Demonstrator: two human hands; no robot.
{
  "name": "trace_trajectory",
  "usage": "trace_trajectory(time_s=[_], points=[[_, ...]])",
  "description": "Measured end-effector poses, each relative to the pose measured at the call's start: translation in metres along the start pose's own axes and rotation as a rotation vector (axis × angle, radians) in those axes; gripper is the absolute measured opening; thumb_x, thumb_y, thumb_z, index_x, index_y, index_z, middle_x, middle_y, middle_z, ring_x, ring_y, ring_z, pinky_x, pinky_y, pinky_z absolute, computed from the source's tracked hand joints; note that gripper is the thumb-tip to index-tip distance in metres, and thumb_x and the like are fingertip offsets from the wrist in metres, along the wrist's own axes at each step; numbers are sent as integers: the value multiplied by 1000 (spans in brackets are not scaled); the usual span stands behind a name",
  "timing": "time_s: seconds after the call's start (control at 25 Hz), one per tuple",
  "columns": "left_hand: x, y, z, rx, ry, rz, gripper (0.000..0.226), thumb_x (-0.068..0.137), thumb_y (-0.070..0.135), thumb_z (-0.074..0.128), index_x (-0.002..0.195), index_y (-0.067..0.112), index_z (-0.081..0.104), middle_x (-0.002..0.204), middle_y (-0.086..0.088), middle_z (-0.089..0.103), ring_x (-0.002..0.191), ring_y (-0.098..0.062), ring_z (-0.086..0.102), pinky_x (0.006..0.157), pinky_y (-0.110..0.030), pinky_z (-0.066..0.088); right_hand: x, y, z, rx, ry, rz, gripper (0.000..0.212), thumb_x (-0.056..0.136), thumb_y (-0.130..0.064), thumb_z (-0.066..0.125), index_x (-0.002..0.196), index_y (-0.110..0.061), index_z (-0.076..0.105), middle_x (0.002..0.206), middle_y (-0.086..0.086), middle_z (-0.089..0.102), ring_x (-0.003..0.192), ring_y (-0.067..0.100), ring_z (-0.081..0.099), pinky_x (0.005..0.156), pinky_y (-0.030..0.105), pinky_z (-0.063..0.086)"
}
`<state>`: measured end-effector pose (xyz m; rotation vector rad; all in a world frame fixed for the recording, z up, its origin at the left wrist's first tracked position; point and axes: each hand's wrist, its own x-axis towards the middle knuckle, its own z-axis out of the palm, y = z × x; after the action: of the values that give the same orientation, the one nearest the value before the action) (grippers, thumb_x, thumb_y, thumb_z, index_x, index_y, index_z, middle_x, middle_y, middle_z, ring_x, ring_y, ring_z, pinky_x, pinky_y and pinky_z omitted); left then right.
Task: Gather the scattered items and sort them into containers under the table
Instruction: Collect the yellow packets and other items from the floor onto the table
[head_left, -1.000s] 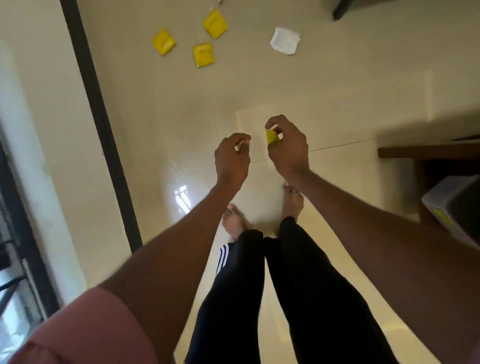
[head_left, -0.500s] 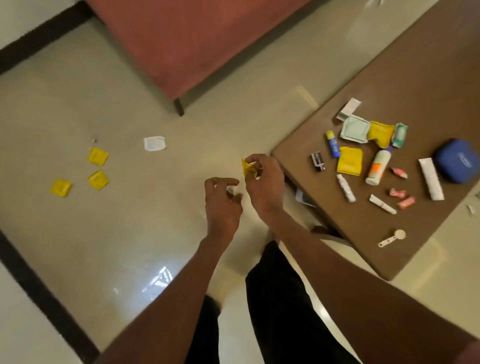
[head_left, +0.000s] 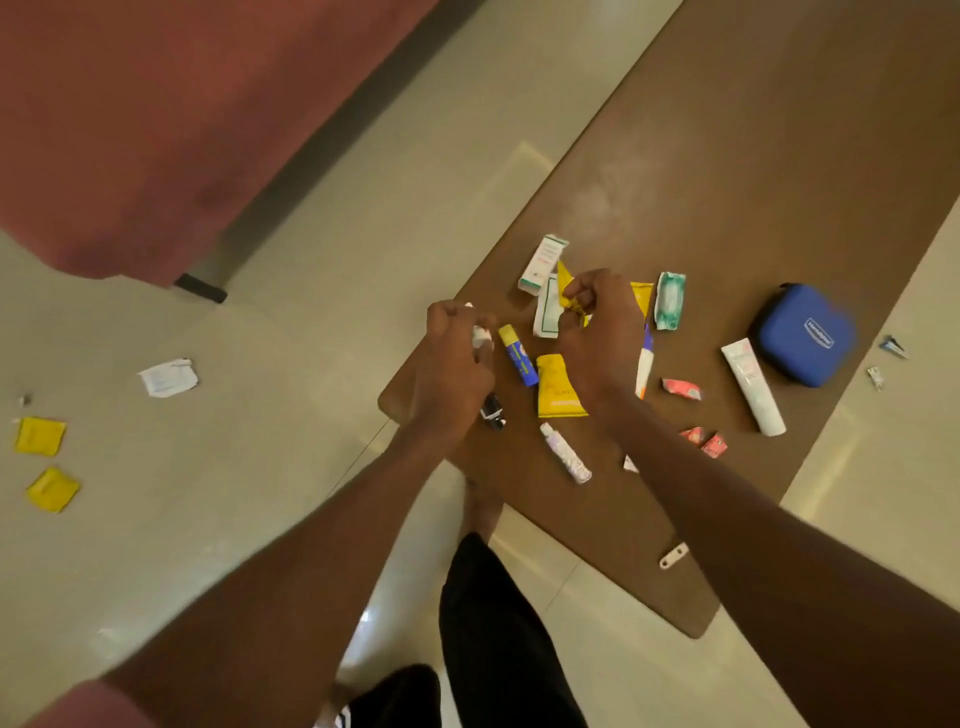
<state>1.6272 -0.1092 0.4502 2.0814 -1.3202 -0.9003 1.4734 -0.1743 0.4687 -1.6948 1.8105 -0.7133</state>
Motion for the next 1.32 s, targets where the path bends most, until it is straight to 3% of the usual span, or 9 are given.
trace_trajectory(time_s=[0.12,0.24,0.44,0.52,0.64,0.8,0.96,1.16,1.32], points=[[58,35,25,42,-46,235,29,92,10,67,120,18,67,135,-4,49,110,-17,62,82,-16,43,60,29,-11,-88,57,4,29,76,1,54,97,-18,60,104,2,57,88,17,58,70,37,46],[118,79,52,118,-80,380,31,90,12,67,121,12,67,127,-11,56,107,-26,64,86,-36,55,109,58,-24,-163,74,36,32,72,1,54,96,-19,61,103,4,55,89,25,57,67,41,47],[168,121,104,272,-316,439,35,89,14,70,124,14,70,131,-14,53,106,-32,63,89,-41,56,150,94,-30,-351,-67,19,28,74,-2,64,100,-12,64,106,11,57,89,34,56,65,34,35],[173,123,119,304,-428,400,31,88,13,70,119,13,70,142,-21,46,120,-41,57,98,-47,51,155,100,-25,-368,-211,49,25,77,-15,72,101,-12,66,108,11,57,92,34,58,70,36,44],[166,119,120,311,-499,376,49,94,17,66,142,21,56,166,-24,16,152,-40,23,119,-43,32,147,93,-27,-391,-243,103,29,81,-27,72,107,-15,65,116,9,56,104,35,57,81,43,52],[141,98,67,252,-213,461,61,97,18,59,155,22,42,166,-15,25,153,-32,26,121,-41,28,102,53,-27,-461,-107,-78,43,79,-14,62,122,-13,62,124,11,58,106,36,56,78,44,49],[80,46,4,180,120,277,50,96,13,52,146,19,53,153,-8,47,143,-25,42,117,-39,38,43,-10,-1,-328,-89,-280,44,80,-19,54,123,-11,61,121,12,60,105,36,58,79,46,50],[-2,-69,-73,260,216,6,34,101,20,52,134,22,61,140,-2,57,130,-21,53,102,-42,50,-26,-91,75,-183,-282,-451,42,81,-8,53,122,-15,60,124,7,58,106,29,58,83,43,51],[-67,-171,-129,243,257,-259,31,101,23,53,130,19,64,130,-1,62,121,-22,58,93,-44,54,-86,-146,154,-177,-453,-534,32,91,-9,59,122,-18,60,123,2,57,101,21,57,72,36,53]])
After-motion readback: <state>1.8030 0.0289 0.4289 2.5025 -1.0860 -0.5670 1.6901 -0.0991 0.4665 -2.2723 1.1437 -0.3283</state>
